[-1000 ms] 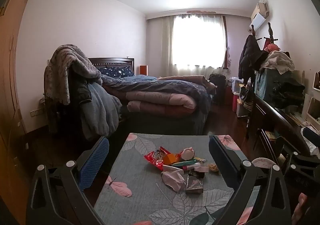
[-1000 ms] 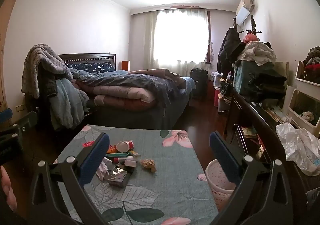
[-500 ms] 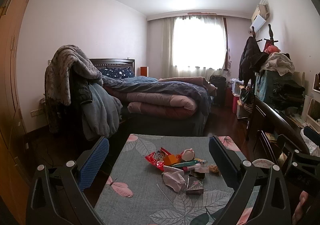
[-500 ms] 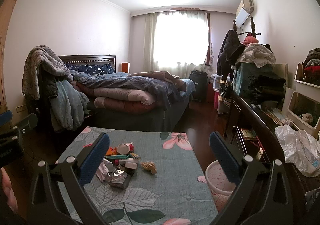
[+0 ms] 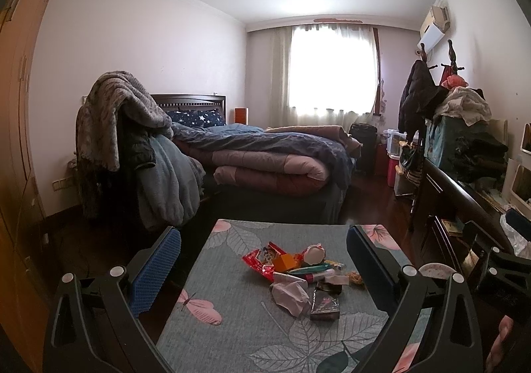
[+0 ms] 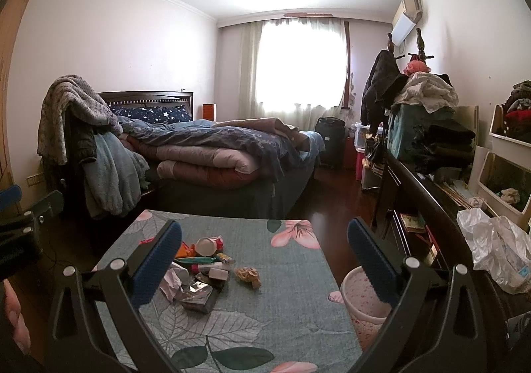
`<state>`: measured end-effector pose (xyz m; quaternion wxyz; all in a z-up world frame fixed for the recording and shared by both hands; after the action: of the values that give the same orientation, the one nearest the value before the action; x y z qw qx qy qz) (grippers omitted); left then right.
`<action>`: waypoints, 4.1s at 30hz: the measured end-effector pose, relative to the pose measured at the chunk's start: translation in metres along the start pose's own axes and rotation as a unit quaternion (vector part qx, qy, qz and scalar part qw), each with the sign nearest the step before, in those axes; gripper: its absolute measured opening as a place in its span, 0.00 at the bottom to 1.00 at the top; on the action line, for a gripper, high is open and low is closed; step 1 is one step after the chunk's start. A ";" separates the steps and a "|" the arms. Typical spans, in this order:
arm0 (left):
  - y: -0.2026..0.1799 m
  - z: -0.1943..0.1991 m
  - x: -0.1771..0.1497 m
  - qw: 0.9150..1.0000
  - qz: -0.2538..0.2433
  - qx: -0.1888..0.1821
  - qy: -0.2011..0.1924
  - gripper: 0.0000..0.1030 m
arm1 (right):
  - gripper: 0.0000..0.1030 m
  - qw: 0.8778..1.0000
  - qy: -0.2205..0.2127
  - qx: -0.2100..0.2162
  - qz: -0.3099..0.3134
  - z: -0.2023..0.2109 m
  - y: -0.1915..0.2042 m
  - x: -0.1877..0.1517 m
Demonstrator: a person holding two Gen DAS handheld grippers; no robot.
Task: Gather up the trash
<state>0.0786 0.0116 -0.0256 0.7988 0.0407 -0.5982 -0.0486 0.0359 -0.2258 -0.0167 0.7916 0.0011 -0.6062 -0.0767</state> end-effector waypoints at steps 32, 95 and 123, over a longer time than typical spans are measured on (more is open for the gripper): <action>-0.003 0.009 0.010 1.000 0.000 -0.006 -0.012 0.97 | 0.97 1.000 -0.005 0.000 0.000 0.004 0.002 0.009; -0.050 -0.198 -0.162 0.962 0.041 -0.077 0.260 0.96 | 0.97 0.967 0.255 -0.008 -0.005 -0.176 -0.016 -0.168; -0.016 -0.241 -0.179 0.957 0.108 -0.055 0.264 0.23 | 0.80 0.944 0.306 0.101 -0.072 -0.261 0.063 -0.173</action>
<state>0.2591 0.0204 -0.2651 0.9297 -0.0566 -0.3635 0.0180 0.2504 -0.1664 -0.2459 0.9270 0.1482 -0.3380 -0.0675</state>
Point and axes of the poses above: each gripper's, at about its wrist camera, not at the fingertips, and z roughly against the way its jaws point, y to its left, x to its top, the point moved 9 cm from there along -z, roughly the way its jaws point, and after that the axes turned 8 degrees about -z, right-handed, at the moved point
